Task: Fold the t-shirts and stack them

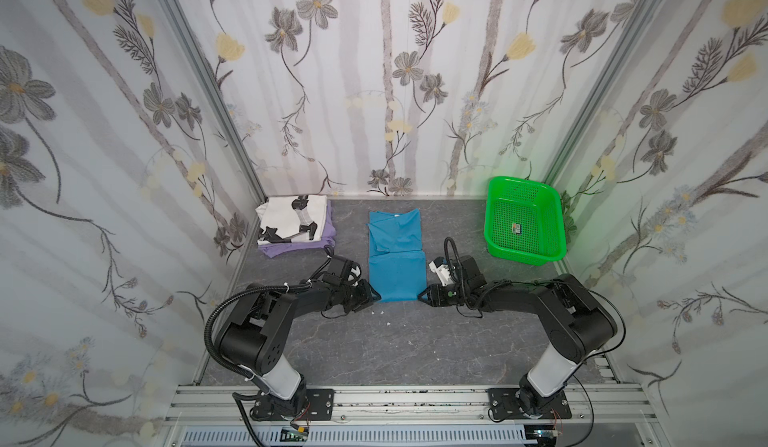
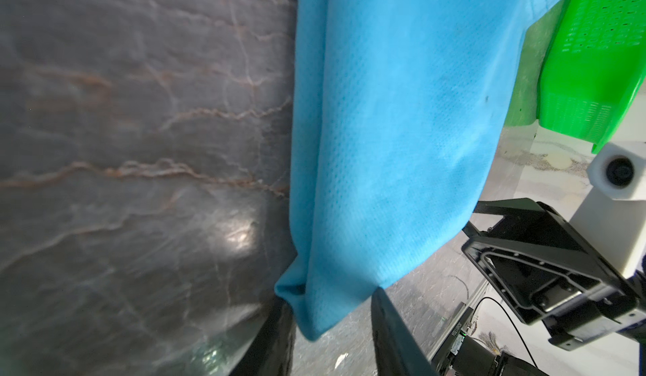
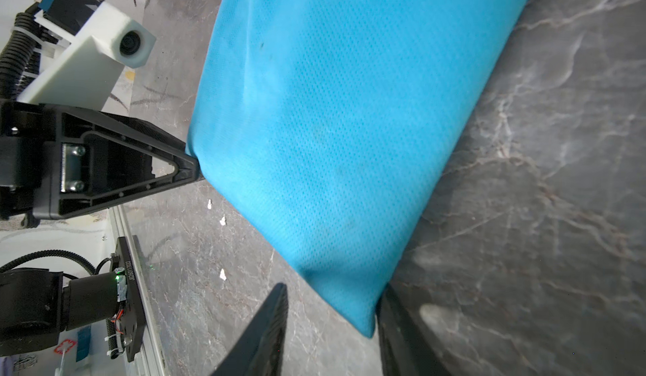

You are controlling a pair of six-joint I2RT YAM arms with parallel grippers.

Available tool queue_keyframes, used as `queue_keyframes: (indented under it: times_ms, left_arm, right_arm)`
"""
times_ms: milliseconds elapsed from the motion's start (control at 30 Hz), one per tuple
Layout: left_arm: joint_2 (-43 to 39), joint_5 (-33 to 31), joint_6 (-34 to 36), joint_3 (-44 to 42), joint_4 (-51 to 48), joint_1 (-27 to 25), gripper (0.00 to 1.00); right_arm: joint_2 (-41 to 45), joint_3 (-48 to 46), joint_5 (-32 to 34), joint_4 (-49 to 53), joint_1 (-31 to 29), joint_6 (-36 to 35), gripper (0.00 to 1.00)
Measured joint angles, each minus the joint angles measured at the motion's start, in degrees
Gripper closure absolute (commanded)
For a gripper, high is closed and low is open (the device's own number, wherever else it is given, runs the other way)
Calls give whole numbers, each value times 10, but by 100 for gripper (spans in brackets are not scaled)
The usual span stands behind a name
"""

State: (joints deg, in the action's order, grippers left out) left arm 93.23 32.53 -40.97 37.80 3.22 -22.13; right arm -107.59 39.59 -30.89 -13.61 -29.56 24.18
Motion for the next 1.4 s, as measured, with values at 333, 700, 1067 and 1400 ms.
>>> queue_keyframes:
  times_ms: [333,700,1067,1400]
  left_arm:
    - [-19,-46,-5,-8,-26,-2,100]
    - [-133,-87,48,16,-187,-21,100]
    - [-344,-137,25,-30,-324,-130,100]
    - [-439,-174,-30,-16,-350,-173,100]
  right_arm:
    - [17,0,20,33,-17,-13,100]
    - [116,-16,24,113,-72,-30,100]
    - [279,-69,37,201,-203,-14,100]
    - [352,-88,11,182,-263,44,100]
